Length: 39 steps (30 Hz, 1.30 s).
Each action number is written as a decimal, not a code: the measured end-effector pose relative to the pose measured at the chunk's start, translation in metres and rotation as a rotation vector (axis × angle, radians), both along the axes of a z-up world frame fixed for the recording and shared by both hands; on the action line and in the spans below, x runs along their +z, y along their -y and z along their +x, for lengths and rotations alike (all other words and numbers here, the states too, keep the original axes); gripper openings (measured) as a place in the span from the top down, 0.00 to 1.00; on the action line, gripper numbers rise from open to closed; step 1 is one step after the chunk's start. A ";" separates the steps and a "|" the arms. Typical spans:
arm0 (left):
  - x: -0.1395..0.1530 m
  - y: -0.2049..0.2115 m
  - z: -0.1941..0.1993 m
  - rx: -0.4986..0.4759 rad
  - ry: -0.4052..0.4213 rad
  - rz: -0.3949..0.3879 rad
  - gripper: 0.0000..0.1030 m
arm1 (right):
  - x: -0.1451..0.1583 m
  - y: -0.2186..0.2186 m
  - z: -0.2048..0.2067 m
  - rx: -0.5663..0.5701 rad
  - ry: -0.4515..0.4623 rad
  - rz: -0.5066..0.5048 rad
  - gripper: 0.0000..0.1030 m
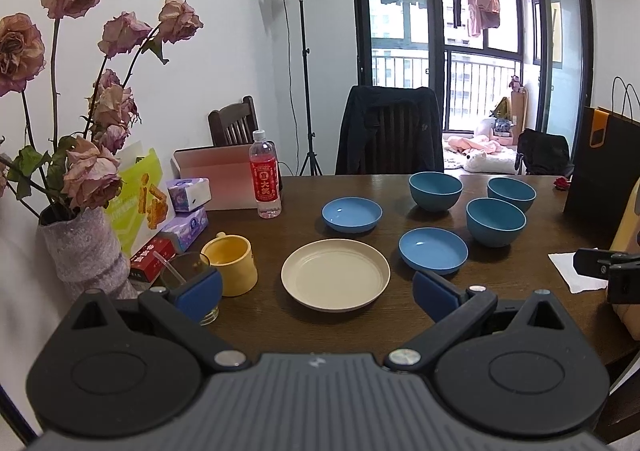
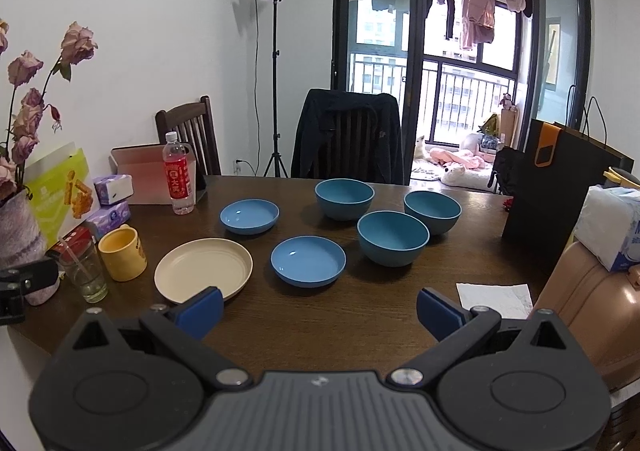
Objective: Organize plates and bowls
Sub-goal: 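Move the right tool toward the cream plate rim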
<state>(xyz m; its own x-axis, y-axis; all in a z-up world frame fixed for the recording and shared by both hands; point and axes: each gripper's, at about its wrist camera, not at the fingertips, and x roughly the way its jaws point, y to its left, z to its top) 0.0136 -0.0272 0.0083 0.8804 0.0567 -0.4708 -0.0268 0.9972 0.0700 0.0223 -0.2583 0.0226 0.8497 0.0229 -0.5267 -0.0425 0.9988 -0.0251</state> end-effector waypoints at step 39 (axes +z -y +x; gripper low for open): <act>-0.023 -0.041 0.162 0.060 -0.156 0.014 0.00 | -0.034 -0.047 0.178 0.132 -0.193 0.004 0.00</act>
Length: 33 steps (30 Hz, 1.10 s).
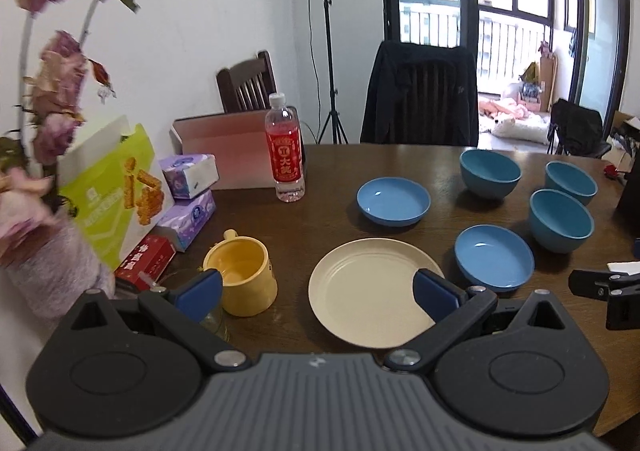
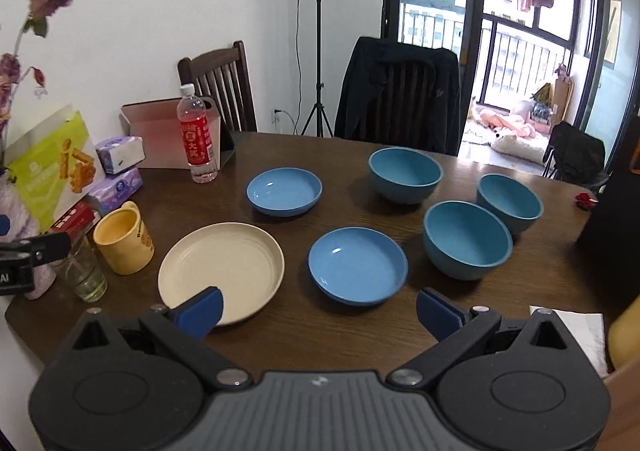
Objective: Organize plates and bowls
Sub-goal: 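Move the right tool toward the cream plate rim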
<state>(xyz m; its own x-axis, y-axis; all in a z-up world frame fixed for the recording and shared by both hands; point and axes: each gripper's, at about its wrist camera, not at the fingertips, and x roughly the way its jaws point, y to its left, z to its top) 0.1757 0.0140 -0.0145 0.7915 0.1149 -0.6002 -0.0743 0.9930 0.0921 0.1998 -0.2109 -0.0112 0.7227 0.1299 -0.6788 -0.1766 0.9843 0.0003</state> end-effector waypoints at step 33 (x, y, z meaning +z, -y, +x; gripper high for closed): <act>-0.147 -0.055 0.173 0.273 -0.474 -0.196 0.34 | -0.131 -0.078 0.242 0.293 -0.340 -0.046 0.49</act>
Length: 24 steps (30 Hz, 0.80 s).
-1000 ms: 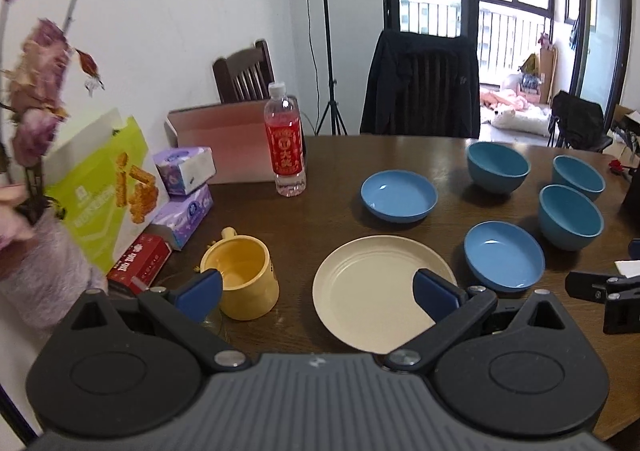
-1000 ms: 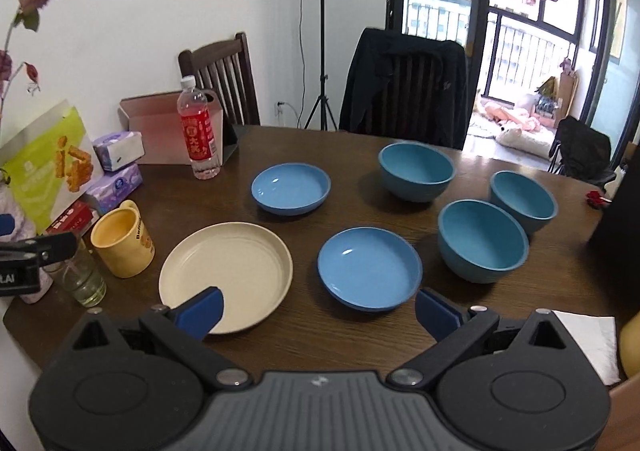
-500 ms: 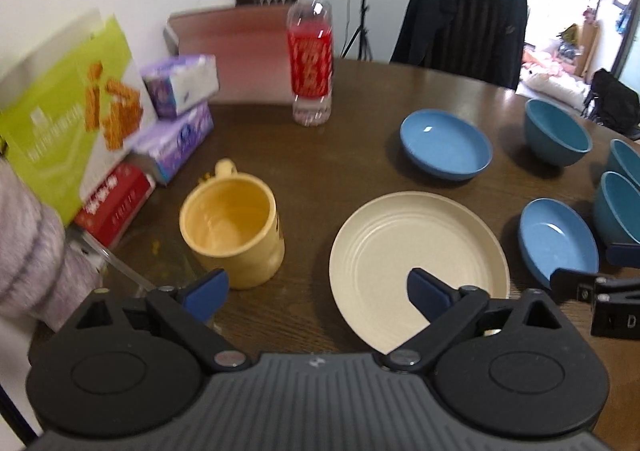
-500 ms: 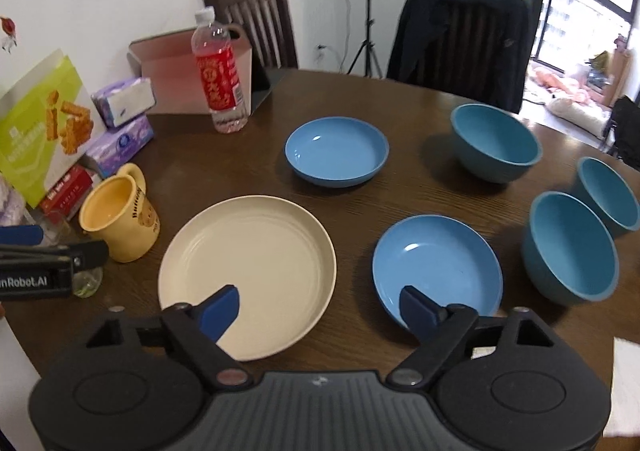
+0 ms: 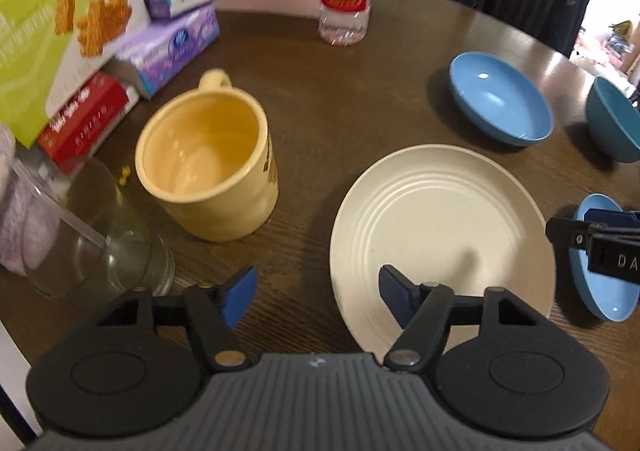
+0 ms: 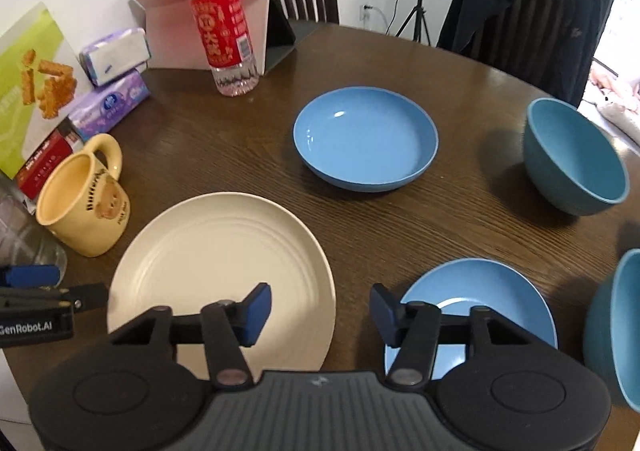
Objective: Organize plates and bowls
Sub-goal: 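Move the right tool toward the cream plate rim, then close the right gripper on the cream plate rim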
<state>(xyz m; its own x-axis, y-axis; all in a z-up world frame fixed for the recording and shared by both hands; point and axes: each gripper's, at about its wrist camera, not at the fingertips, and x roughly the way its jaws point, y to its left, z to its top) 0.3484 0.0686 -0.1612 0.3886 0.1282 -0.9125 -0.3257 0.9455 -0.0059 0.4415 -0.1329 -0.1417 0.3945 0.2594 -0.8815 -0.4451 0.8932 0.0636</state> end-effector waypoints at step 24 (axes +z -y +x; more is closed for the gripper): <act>-0.038 -0.012 0.022 0.081 -0.094 -0.077 0.55 | -0.042 0.003 0.042 0.038 -0.128 0.052 0.75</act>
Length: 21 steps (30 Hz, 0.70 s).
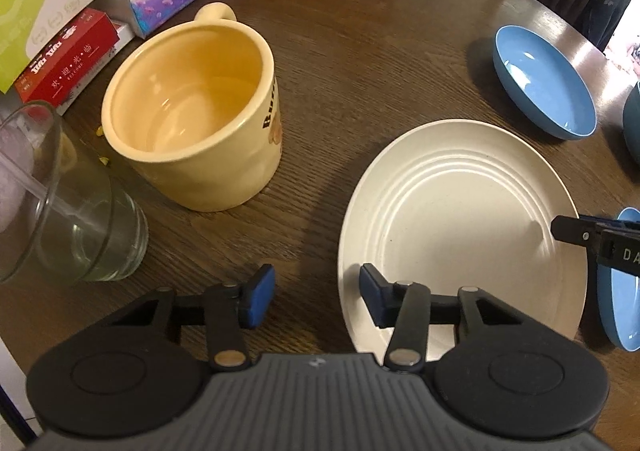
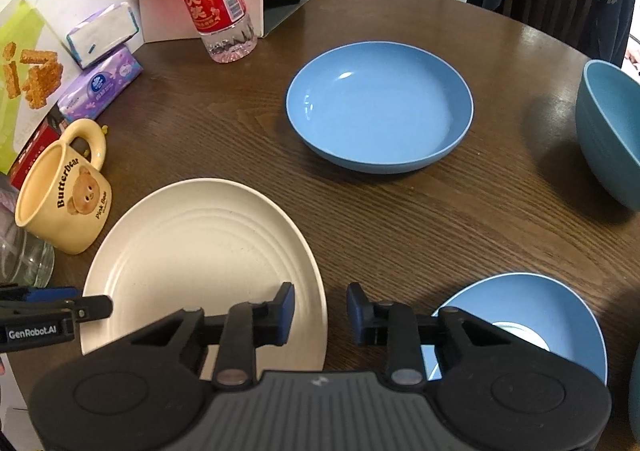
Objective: Organize plates and bowls
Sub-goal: 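Close the right gripper on the cream plate rim, then carry the cream plate with the right gripper to a clear table spot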
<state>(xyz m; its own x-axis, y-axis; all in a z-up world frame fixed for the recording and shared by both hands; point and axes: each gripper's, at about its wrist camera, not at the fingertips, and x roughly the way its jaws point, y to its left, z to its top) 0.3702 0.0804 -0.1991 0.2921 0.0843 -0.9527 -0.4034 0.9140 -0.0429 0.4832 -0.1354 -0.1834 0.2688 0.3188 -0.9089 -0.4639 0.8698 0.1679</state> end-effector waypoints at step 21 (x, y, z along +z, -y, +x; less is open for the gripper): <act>0.001 0.001 0.002 -0.041 0.039 -0.066 0.85 | -0.007 0.009 -0.002 -0.024 -0.047 0.081 0.88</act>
<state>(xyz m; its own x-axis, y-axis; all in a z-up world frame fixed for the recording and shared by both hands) 0.3725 0.0797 -0.1981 0.3307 0.0088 -0.9437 -0.3628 0.9243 -0.1185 0.4811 -0.1443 -0.1901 0.2347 0.3861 -0.8921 -0.4335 0.8630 0.2594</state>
